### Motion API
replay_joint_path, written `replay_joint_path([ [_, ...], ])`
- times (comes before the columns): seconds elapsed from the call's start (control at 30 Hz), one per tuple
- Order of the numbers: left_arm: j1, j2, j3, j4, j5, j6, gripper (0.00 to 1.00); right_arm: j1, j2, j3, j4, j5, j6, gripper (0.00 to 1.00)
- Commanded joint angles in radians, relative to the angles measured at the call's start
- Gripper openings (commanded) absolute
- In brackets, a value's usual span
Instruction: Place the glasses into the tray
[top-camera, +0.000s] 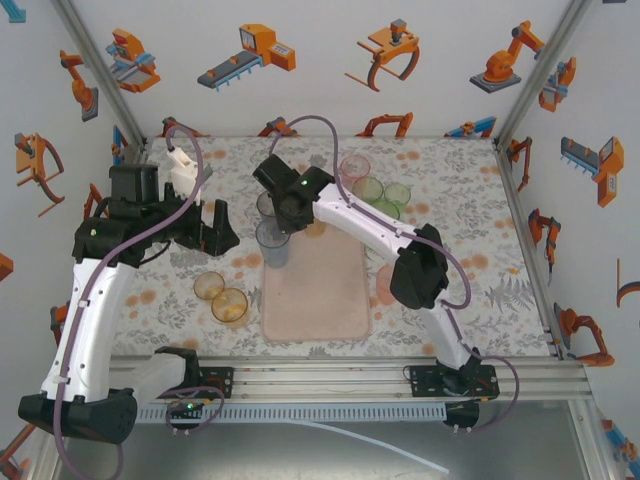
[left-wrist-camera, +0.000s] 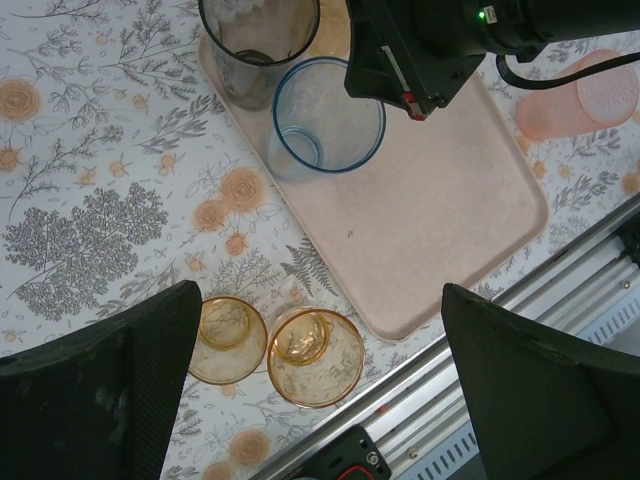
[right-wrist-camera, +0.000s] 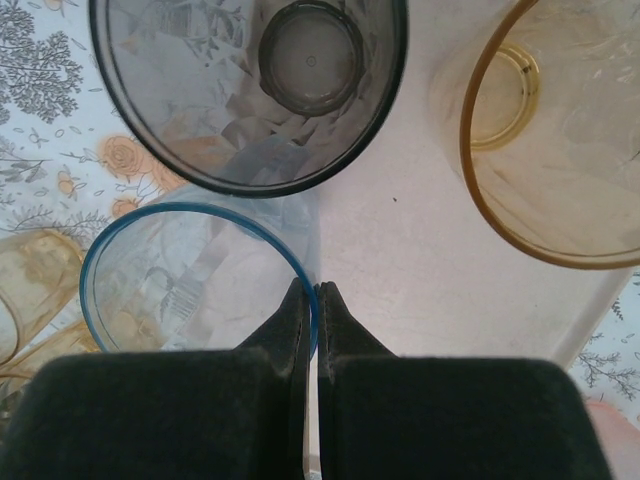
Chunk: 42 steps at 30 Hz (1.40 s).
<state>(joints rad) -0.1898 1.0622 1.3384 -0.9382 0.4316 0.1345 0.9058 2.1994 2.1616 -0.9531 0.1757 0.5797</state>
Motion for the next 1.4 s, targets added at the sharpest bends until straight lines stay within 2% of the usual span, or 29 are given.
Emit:
replay_joint_path([
  [0.0,0.004,-0.009,-0.008,0.007,0.022,-0.007,0.97,0.004,0.003,0.044,-0.006,0.01,0.012,0.0],
  [0.6,0.005,-0.004,-0.007,0.01,0.022,-0.006,0.97,0.004,0.006,0.04,-0.01,-0.011,0.017,0.02],
  [0.77,0.004,-0.001,-0.005,0.009,0.022,-0.006,0.97,0.004,-0.003,0.03,-0.012,-0.015,0.019,0.09],
  [1.03,0.004,-0.006,-0.006,0.008,0.021,-0.007,0.97,0.004,-0.018,0.011,-0.011,-0.012,0.022,0.13],
  [1.37,0.004,-0.009,-0.001,0.004,0.021,-0.007,0.97,0.004,-0.02,0.026,-0.012,-0.037,0.026,0.23],
])
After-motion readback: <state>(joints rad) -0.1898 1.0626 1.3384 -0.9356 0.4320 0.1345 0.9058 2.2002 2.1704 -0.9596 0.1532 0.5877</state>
